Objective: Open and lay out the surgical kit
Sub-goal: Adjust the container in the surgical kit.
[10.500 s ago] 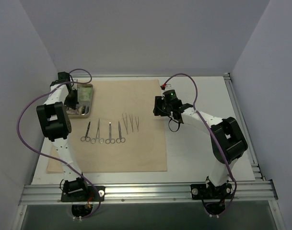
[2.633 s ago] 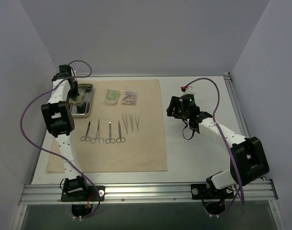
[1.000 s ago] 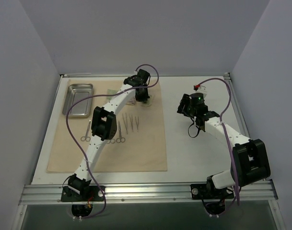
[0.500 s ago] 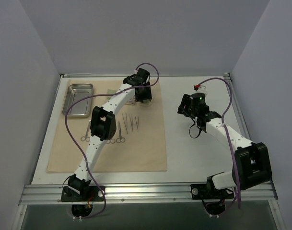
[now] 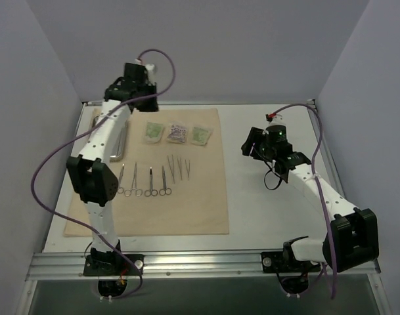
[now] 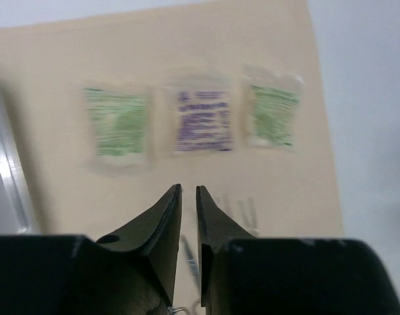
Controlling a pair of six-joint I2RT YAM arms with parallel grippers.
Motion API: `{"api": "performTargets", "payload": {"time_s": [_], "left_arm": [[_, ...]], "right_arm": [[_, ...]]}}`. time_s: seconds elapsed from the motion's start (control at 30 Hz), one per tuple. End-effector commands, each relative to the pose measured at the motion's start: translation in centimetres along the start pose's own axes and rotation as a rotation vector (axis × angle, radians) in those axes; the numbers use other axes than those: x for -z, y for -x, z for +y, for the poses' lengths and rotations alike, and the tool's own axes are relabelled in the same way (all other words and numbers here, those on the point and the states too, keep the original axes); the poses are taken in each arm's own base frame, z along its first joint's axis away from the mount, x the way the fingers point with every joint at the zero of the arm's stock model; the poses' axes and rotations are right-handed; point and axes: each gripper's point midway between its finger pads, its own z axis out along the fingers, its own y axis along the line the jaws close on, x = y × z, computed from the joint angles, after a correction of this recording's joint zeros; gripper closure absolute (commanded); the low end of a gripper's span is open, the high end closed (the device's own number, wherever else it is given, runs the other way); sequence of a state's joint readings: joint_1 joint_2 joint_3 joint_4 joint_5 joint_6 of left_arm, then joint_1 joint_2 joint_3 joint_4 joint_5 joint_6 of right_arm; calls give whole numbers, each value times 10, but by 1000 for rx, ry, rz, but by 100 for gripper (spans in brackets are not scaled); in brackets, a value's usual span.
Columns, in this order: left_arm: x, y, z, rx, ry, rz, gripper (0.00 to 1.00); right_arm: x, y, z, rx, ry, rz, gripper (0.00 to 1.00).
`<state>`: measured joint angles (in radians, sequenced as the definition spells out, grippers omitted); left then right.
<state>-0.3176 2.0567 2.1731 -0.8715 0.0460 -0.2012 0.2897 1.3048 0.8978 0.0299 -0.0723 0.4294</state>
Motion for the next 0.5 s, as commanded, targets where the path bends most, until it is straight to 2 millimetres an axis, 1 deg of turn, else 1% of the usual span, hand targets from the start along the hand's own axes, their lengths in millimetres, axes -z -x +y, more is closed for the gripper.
{"api": "performTargets", "payload": {"time_s": [0.0,0.03,0.07,0.13,0.2,0.23,0.27,0.3,0.37,0.4,0.47], "left_arm": [[17,-8,107,43,94,35,79],[18,-23,142,87,135,69,81],[17,-28,156,79,148,78,83],[19,-42,194,78,194,106,85],[11,-61,212,49,223,163,85],[9,-67,220,27,230,185,86],[1,-76,225,25,231,217,86],[-2,-80,227,21,231,232,86],[-11,-86,231,30,216,250,86],[-21,-93,231,40,200,270,87],[-30,-101,227,71,159,293,89]], "right_arm": [[10,-1,7,-11,26,-6,44],[8,-3,7,-12,24,-2,44],[5,-7,4,-13,17,10,44],[1,-13,4,-12,14,23,44],[-5,-18,1,-13,6,39,44],[-8,-20,0,-11,4,43,44],[-12,-25,-1,-8,-3,59,44],[-14,-25,-2,-7,-4,62,44],[-19,-29,-4,-1,-12,78,45],[-21,-30,-5,2,-16,83,45],[-23,-31,-6,6,-22,88,45]]}}
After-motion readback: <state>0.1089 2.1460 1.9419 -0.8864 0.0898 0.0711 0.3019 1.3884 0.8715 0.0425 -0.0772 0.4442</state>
